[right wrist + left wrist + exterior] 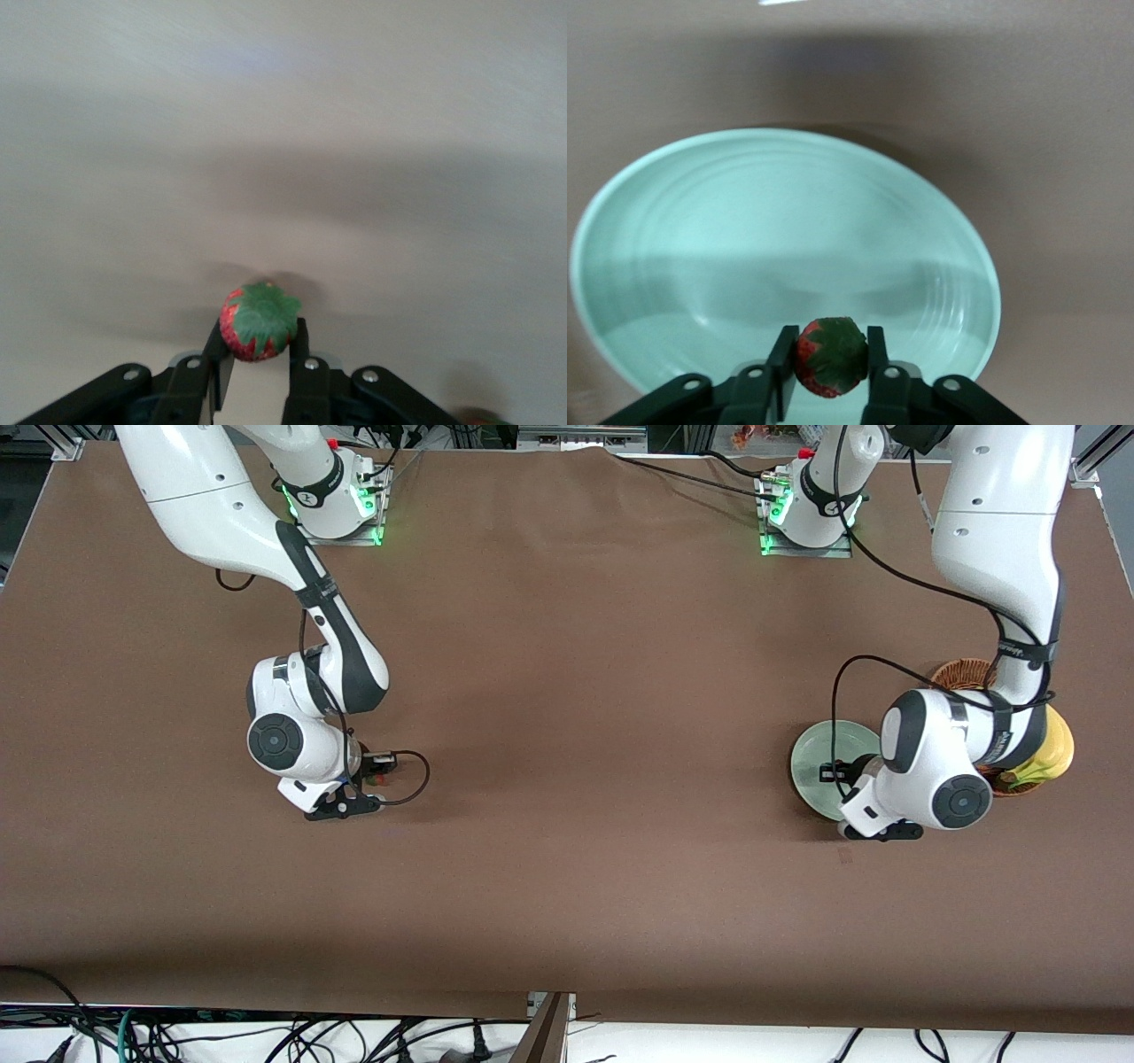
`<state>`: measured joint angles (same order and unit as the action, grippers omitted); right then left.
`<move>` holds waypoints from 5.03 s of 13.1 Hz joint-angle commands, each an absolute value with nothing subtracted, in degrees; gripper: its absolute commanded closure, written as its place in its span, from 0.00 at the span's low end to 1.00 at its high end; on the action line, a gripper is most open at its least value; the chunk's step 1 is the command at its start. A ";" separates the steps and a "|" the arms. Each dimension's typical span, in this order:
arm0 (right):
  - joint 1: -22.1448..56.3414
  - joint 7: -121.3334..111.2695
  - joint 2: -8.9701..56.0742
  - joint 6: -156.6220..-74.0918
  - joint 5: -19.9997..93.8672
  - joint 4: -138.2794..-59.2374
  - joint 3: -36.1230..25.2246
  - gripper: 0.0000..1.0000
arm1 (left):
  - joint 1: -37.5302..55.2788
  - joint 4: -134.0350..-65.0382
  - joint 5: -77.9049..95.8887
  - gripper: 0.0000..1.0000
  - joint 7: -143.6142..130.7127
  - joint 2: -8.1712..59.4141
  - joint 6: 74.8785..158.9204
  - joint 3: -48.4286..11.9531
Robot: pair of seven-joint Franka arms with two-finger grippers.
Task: Collect all strawberries into plate
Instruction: 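Open the left gripper over the plate while the right gripper lifts, then bring the second strawberry with the right gripper toward the left gripper, then take the strawberry with the left gripper while the right gripper releases, then grasp the last strawberry with the right gripper while the left gripper waits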
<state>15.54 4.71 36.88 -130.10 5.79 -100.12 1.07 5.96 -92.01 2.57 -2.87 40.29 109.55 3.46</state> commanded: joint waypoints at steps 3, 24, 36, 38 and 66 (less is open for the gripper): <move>25.90 21.82 40.06 -133.57 12.66 -92.48 1.85 0.80 | 5.45 -90.44 2.02 0.00 -2.37 35.70 103.73 3.43; 44.15 57.88 54.51 -136.71 10.54 -61.87 -2.73 0.00 | 9.22 -78.27 7.17 0.00 -8.07 22.50 82.83 1.76; 28.21 1.71 42.73 -94.47 9.93 -71.60 -18.26 0.00 | 21.88 -105.21 9.32 0.02 -20.04 33.74 137.97 1.76; 28.13 -3.67 40.88 -97.80 10.02 -78.62 -22.05 0.00 | 22.23 -104.86 9.32 0.09 -20.04 35.33 139.22 1.76; 28.48 -7.73 31.38 -132.19 16.96 -115.75 -23.47 0.77 | 18.83 -94.86 9.05 0.95 -22.09 33.93 119.22 3.08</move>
<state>28.04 -6.70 32.06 -131.01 15.47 -114.48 -23.36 22.44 -98.47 9.30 -25.29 36.15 126.60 3.06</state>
